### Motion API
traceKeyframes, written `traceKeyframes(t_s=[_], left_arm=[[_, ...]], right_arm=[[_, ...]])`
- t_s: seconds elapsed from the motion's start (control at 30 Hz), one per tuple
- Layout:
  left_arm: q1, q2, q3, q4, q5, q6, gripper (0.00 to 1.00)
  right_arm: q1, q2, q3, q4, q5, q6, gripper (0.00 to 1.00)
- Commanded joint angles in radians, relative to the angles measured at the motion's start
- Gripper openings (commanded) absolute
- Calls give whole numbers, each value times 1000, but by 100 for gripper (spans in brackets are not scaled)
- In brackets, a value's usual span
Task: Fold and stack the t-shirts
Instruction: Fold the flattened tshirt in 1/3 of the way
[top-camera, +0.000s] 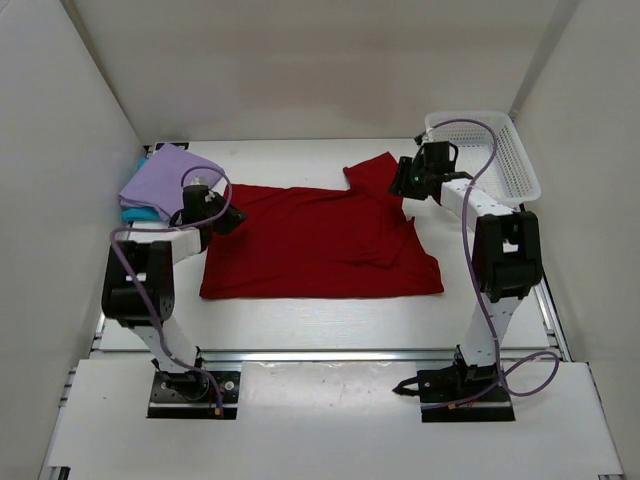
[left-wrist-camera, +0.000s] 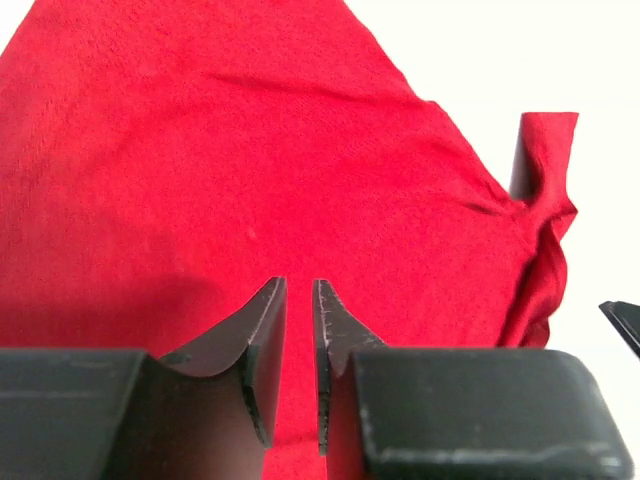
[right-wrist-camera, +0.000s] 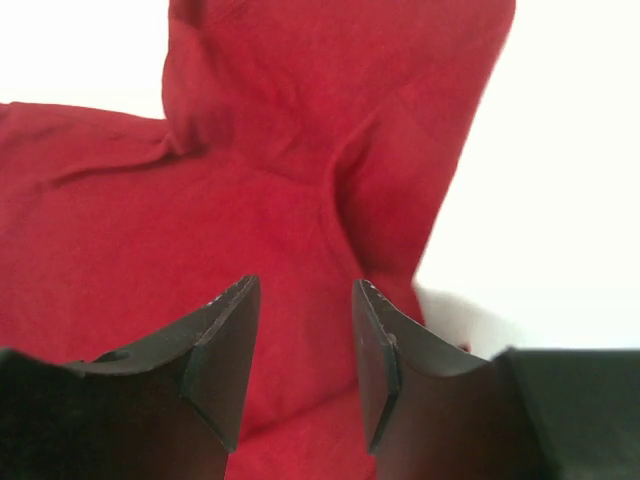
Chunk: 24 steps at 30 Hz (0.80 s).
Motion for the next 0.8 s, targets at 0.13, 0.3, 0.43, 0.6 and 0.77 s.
traceKeyframes(t_s=[0.13,0.3,0.43,0.6,0.77], left_arm=[[40,161,106,46,91,-43,28],[104,216,99,82,136,-80,27],[112,225,91,87,134,-72,27],[130,242,70,104,139,-86,26],[133,244,63,102,133,-77,24]], right_arm=[[-3,151,238,-143,-27,-98,39],[0,212,272,-173,-15,-91,32],[-4,210,239,-160,-15,-88,18],[-22,208,216,-143,-47,-76,28],[-27,211,215,-140,-83,-84,40]])
